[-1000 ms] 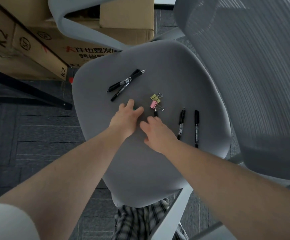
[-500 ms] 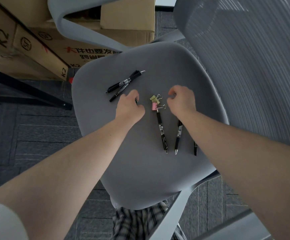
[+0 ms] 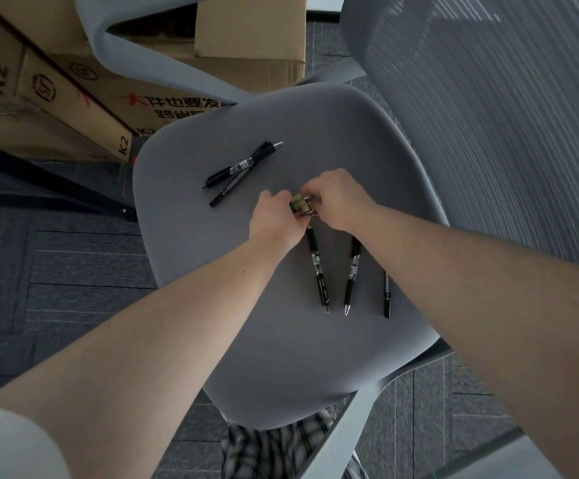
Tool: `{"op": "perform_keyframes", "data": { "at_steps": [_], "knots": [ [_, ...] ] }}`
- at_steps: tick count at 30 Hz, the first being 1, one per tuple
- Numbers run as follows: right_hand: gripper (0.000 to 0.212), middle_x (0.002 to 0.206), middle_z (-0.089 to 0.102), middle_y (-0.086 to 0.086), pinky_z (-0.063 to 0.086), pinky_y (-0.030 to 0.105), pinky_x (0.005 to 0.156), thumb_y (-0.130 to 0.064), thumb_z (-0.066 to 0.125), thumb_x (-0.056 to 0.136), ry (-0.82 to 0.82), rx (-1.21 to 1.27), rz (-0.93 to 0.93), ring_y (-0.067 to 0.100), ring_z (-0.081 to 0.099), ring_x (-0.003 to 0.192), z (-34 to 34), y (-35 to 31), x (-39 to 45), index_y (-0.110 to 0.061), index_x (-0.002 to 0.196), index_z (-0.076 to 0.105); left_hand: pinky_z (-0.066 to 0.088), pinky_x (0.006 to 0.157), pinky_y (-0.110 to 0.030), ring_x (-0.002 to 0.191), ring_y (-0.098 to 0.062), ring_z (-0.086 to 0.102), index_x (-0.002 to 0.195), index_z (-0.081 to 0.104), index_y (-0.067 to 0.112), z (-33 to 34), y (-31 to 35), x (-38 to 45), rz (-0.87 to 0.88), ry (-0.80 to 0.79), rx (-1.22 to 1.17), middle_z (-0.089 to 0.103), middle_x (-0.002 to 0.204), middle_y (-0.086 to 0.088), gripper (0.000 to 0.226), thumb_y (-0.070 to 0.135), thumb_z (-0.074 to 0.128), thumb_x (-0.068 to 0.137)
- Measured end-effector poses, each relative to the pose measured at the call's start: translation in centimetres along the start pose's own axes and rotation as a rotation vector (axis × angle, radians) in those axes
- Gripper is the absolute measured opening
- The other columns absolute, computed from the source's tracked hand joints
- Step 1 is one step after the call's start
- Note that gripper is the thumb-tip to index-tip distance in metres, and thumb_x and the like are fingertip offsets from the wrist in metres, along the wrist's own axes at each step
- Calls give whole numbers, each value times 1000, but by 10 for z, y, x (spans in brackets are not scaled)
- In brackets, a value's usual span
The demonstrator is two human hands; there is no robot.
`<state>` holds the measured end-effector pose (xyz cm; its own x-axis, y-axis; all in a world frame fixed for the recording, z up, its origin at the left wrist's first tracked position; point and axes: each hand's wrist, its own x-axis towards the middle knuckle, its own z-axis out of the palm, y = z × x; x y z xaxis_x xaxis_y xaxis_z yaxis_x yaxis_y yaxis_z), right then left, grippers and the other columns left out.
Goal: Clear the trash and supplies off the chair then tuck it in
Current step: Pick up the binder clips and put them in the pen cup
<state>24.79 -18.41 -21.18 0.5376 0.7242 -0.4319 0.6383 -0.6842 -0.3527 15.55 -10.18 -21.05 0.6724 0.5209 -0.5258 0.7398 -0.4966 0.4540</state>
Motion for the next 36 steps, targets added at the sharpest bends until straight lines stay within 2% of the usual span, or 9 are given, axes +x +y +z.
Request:
{"op": "perform_keyframes", "data": {
  "at_steps": [7,11,14,17,20,24,27,31,36],
  "knots": [
    [27,102,57,17,49,45,81,-6,54,90,41,-54,-131,33,44,111,0,4,-9,-10,116,60,38,71,-33,100,-34,56,108,59,8,0,0,1,7,15,87,49,115,-13,20,17,54,90],
    [18,103,56,13,46,39,73,-3,56,89,25,-151,-173,31,41,115,0,0,-10,-7,106,63,36,68,-32,96,-34,55,104,60,8,0,-3,1,22,1,110,46,107,-11,16,14,53,91],
    [14,102,58,13,43,37,70,-2,58,87,50,-178,-162,31,42,116,-1,-2,-11,-3,100,65,35,67,-32,91,-31,52,102,59,9,0,-6,0,24,-9,121,47,110,-10,14,9,54,89],
    [13,102,57,14,40,36,67,-2,58,87,76,-166,-119,31,43,115,-1,-5,-12,-3,99,64,35,65,-32,84,-30,47,97,57,9,-3,-11,-2,20,1,121,42,102,-8,10,5,52,88],
    [16,100,56,15,32,32,66,3,54,86,116,-120,-32,32,44,112,-2,-4,-12,-2,98,63,36,66,-33,88,-33,51,100,55,6,-6,-16,-5,38,12,103,43,101,-10,10,13,53,92],
    [17,97,56,16,33,33,64,7,51,85,143,-102,-7,33,44,110,-7,1,-14,0,94,63,40,76,-32,100,-32,54,109,57,7,-6,-18,-8,80,-14,73,49,114,-12,32,32,63,89],
    [18,96,57,17,33,33,63,7,50,85,160,-97,-3,33,44,109,-5,2,-15,1,94,64,43,79,-33,102,-31,55,112,56,9,-4,-20,-7,94,-39,129,48,114,-10,35,28,68,84],
    [19,96,58,17,34,32,63,8,51,84,172,-99,-2,33,45,108,-5,3,-21,1,94,65,43,72,-33,97,-33,55,102,57,7,-2,-13,-8,98,-43,184,48,110,-11,20,13,62,83],
    [19,92,55,15,31,31,62,9,51,83,183,-97,0,32,45,107,-18,-3,-29,1,93,66,39,66,-31,83,-28,49,87,53,8,-23,-12,-13,39,-75,173,41,99,-5,12,8,62,79]
  ]
}}
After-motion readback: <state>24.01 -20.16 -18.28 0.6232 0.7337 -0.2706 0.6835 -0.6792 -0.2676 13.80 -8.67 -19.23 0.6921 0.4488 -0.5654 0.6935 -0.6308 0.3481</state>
